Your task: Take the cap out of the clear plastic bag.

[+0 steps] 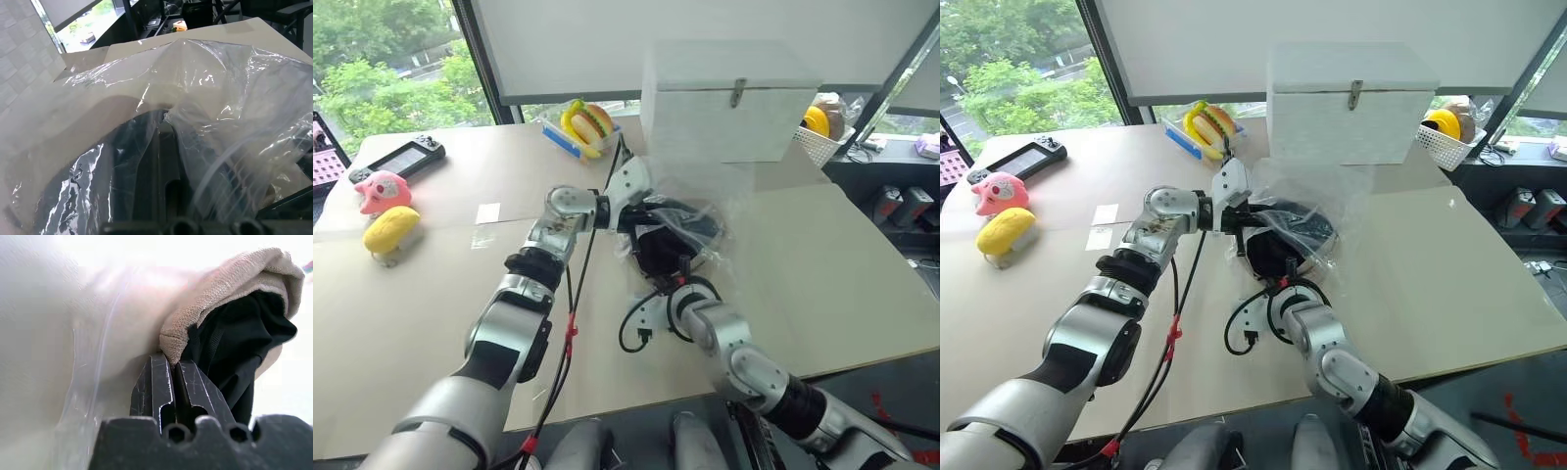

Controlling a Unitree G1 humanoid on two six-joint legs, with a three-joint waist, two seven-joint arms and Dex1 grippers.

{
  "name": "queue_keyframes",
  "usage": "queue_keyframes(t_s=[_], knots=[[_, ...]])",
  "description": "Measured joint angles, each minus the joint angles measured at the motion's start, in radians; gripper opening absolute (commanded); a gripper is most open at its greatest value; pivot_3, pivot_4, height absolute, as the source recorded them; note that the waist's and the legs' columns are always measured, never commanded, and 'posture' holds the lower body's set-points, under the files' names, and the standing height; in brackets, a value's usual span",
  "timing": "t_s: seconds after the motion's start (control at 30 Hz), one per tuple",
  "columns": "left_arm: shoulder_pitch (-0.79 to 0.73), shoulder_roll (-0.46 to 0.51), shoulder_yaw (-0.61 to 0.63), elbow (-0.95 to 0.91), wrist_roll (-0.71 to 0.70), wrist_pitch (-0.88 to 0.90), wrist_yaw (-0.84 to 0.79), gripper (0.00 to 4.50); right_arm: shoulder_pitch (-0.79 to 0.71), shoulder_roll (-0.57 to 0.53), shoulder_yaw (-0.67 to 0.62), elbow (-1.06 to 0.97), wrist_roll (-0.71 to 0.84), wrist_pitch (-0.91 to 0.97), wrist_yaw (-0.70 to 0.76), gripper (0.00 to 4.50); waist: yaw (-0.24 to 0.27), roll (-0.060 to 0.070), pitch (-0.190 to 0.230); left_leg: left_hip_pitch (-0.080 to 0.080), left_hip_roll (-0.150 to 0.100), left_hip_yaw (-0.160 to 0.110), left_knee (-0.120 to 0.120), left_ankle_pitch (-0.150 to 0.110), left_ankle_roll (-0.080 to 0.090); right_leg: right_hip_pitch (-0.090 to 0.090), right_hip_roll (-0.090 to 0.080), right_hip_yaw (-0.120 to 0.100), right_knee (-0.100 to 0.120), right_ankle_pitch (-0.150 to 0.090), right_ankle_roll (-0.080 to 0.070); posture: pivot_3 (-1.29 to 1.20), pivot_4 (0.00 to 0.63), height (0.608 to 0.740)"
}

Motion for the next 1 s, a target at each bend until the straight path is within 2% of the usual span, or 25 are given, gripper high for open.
queue_keyframes(t_s=[0.3, 0.57, 0.67, 0.73, 0.8, 0.87, 0.93, 1.0], knots=[[0.008, -0.001, -0.003, -0.004, 0.000, 0.024, -0.016, 0.00, 0.269, -0.044, -0.074, -0.281, -0.226, -0.074, 0.175, 0.03, 0.000, 0.000, 0.000, -0.003, 0.000, 0.000, 0.001, 0.000, 0.000, 0.000, 0.000, -0.001, -0.001, 0.000, 0.000, 0.00, 0.150, 0.737], [0.008, -0.005, -0.011, -0.004, 0.000, 0.034, -0.036, 0.00, 0.387, 0.109, -0.233, -0.430, -0.349, -0.111, 0.317, 0.03, 0.002, 0.000, 0.000, -0.002, 0.000, 0.000, 0.002, 0.000, -0.001, 0.000, -0.001, -0.002, -0.001, 0.000, 0.001, 0.00, 0.150, 0.737], [0.008, -0.005, -0.011, -0.002, 0.000, 0.033, -0.038, 0.00, 0.370, 0.185, -0.372, -0.518, -0.255, -0.093, 0.400, 0.03, 0.003, 0.000, 0.000, -0.002, 0.000, 0.000, 0.002, 0.000, -0.001, 0.000, 0.000, -0.002, -0.001, 0.000, 0.001, 0.00, 0.150, 0.737], [0.005, -0.010, -0.010, 0.004, 0.000, 0.031, -0.037, 0.00, 0.304, 0.293, -0.531, -0.601, -0.115, -0.060, 0.527, 0.03, 0.001, 0.000, 0.000, -0.002, 0.001, -0.001, 0.001, 0.001, -0.001, 0.001, 0.000, -0.002, -0.001, 0.000, 0.001, 0.00, 0.150, 0.737], [0.003, -0.016, -0.010, 0.009, -0.001, 0.027, -0.036, 0.00, 0.245, 0.467, -0.656, -0.633, -0.053, -0.001, 0.655, 0.03, 0.001, 0.000, 0.000, -0.001, 0.001, -0.001, 0.001, 0.000, -0.001, 0.001, 0.001, -0.002, 0.000, 0.000, 0.000, 0.00, 0.150, 0.737], [0.002, -0.019, -0.009, 0.018, -0.001, 0.026, -0.036, 0.00, 0.234, 0.554, -0.713, -0.634, -0.029, 0.021, 0.784, 0.03, 0.000, 0.000, 0.000, -0.001, 0.001, -0.001, 0.001, 0.000, -0.001, 0.000, 0.001, -0.002, 0.000, 0.000, 0.000, 0.00, 0.150, 0.737], [0.002, -0.019, -0.008, 0.026, -0.001, 0.025, -0.035, 0.00, 0.221, 0.569, -0.731, -0.633, -0.033, 0.055, 0.863, 0.03, 0.000, 0.000, 0.000, -0.002, 0.000, -0.001, 0.002, -0.001, 0.000, 0.000, 0.000, -0.002, 0.000, 0.000, 0.000, 0.00, 0.150, 0.737], [-0.001, -0.024, -0.003, 0.035, -0.001, 0.020, -0.028, 0.00, 0.133, 0.593, -0.758, -0.632, -0.012, 0.230, 0.929, 0.03, -0.001, 0.001, 0.000, -0.003, 0.000, -0.001, 0.003, -0.001, 0.000, -0.002, 0.000, -0.003, 0.002, 0.000, 0.000, 0.00, 0.150, 0.737]])
